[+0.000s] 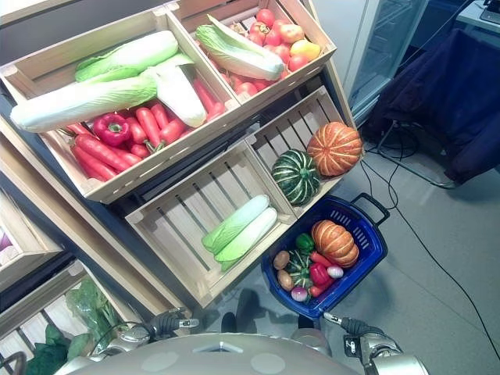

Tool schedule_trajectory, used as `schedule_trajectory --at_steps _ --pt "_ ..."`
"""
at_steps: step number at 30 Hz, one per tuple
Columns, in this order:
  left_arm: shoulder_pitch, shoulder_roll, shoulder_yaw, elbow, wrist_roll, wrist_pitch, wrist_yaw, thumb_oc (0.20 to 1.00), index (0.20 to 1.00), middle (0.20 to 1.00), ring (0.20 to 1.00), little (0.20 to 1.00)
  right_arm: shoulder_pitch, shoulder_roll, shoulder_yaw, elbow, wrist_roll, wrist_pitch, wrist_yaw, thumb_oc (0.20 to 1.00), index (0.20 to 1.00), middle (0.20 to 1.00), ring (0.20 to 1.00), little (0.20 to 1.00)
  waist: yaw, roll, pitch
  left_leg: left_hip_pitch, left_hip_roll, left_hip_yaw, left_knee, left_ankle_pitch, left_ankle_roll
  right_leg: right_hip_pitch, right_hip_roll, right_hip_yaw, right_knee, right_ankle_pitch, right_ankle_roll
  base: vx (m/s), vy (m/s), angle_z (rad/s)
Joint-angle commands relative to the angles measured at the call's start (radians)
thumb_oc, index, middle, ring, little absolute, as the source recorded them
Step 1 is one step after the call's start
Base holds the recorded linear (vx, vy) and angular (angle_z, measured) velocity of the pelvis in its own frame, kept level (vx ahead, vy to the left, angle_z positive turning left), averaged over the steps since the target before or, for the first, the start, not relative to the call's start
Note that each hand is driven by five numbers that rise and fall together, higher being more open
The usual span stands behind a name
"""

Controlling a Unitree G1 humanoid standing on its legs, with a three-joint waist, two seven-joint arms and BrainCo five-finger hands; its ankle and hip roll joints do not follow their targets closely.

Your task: Pick up fruits and vegetables into the basket

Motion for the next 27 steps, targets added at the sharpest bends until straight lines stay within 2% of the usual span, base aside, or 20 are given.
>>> schedule_trajectory --at_steps 1,3,27 --pt "-0.052 -0.007 0.016 0.057 -0.023 0.026 -0.019 1.000 1.000 1.000 1.000 1.000 -0.026 0.000 0.013 0.022 -0.009 -0.013 -0.007 1.000 1.000 1.000 1.000 1.000 0.010 -0.022 0.042 0.011 -0.001 -0.044 0.016 -0.073 0.024 0.006 -0.031 -0.037 0.067 -0.028 -0.001 0.00 0.000 0.00" --pt "-0.050 -0.006 0.019 0.062 -0.042 -0.001 -0.021 1.000 1.000 1.000 1.000 1.000 -0.024 0.002 0.014 0.021 -0.007 -0.014 -0.013 1.000 1.000 1.000 1.000 1.000 0.008 -0.022 0.041 0.012 -0.001 -0.042 0.017 -0.072 0.024 0.005 -0.031 -0.037 0.069 -0.027 -0.002 0.00 0.000 0.00" --pt "-0.054 0.002 0.042 0.061 -0.057 -0.011 -0.027 1.000 1.000 1.000 1.000 1.000 -0.026 -0.004 0.001 0.031 -0.006 -0.019 -0.018 1.000 1.000 1.000 1.000 1.000 0.009 -0.023 0.036 0.031 0.002 -0.037 0.012 -0.077 0.026 0.022 -0.033 -0.042 0.069 -0.033 -0.002 0.00 0.000 0.00"
